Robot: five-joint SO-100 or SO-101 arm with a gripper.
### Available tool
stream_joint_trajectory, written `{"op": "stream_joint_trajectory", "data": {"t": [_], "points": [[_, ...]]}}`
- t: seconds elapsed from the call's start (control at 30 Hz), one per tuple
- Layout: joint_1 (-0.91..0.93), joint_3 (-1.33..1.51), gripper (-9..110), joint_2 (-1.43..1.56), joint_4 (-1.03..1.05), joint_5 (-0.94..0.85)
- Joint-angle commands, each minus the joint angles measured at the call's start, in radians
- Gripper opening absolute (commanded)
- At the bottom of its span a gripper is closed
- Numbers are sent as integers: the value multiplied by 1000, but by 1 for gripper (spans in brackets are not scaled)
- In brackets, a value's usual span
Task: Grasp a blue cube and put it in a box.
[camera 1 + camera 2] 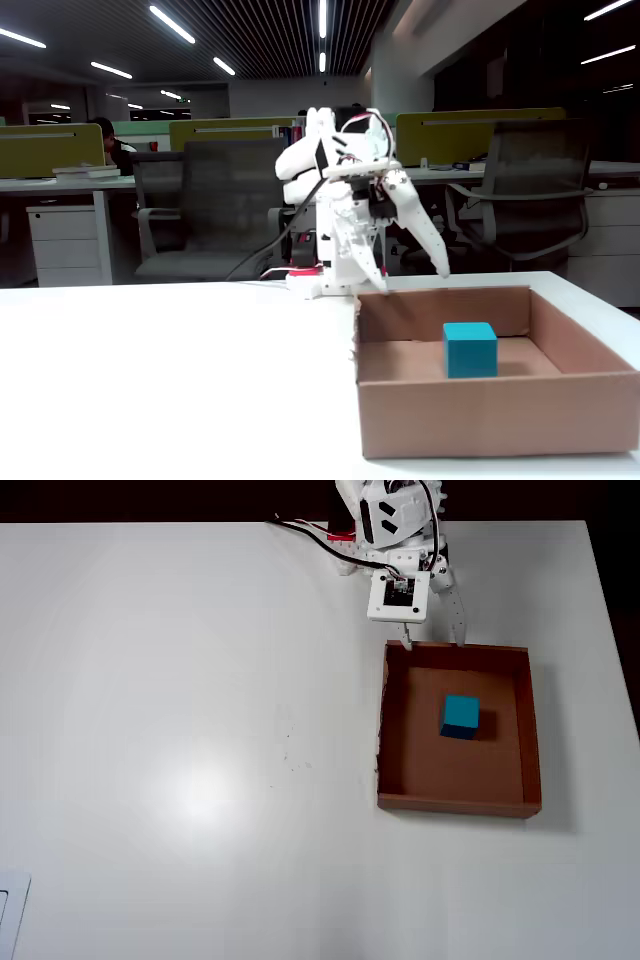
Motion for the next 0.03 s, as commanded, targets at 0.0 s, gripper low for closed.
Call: {"op": "stream_joint_trajectory", "data": {"t": [0.0], "points": [[-6, -6, 25, -9, 2, -9]]}}
